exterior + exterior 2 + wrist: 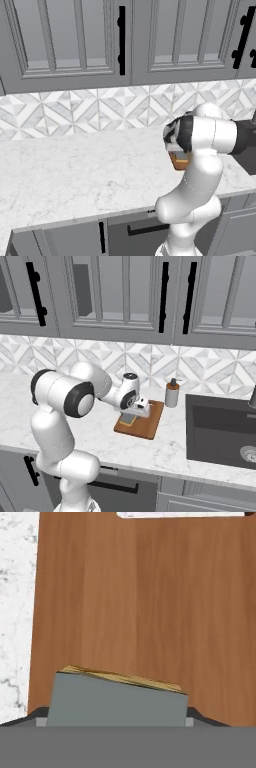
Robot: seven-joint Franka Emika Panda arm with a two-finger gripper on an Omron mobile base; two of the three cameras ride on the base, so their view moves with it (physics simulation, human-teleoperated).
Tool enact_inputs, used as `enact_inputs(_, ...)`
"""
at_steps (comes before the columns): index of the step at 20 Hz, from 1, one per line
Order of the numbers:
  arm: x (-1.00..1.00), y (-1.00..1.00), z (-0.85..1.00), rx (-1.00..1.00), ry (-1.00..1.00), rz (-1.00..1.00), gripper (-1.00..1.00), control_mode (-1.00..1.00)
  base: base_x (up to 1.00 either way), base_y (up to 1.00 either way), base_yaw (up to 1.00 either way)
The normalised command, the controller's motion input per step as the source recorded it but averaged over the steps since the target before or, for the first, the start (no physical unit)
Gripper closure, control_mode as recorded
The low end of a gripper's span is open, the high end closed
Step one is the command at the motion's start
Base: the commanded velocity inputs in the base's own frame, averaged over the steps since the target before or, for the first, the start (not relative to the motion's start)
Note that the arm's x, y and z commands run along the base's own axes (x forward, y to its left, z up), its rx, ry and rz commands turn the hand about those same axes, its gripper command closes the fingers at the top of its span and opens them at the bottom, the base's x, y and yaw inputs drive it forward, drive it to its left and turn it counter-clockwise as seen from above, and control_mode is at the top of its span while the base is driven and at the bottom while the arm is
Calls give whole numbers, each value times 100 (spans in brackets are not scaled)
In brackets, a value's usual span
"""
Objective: Pick up the sponge from the counter and clean the cutting board by briefly scrubbing or pressing down on the cutting board. Once finished, release the sponge.
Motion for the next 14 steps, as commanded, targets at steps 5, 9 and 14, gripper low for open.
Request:
enact_inputs(5, -96, -25, -70, -6, -18, -1, 100, -100, 0, 0, 0)
enact_inputs(9, -60, -58, -54, -2, -5, 0, 100, -100, 0, 0, 0)
enact_inputs(14, -9, -59, -40, 0, -1, 0, 100, -100, 0, 0, 0)
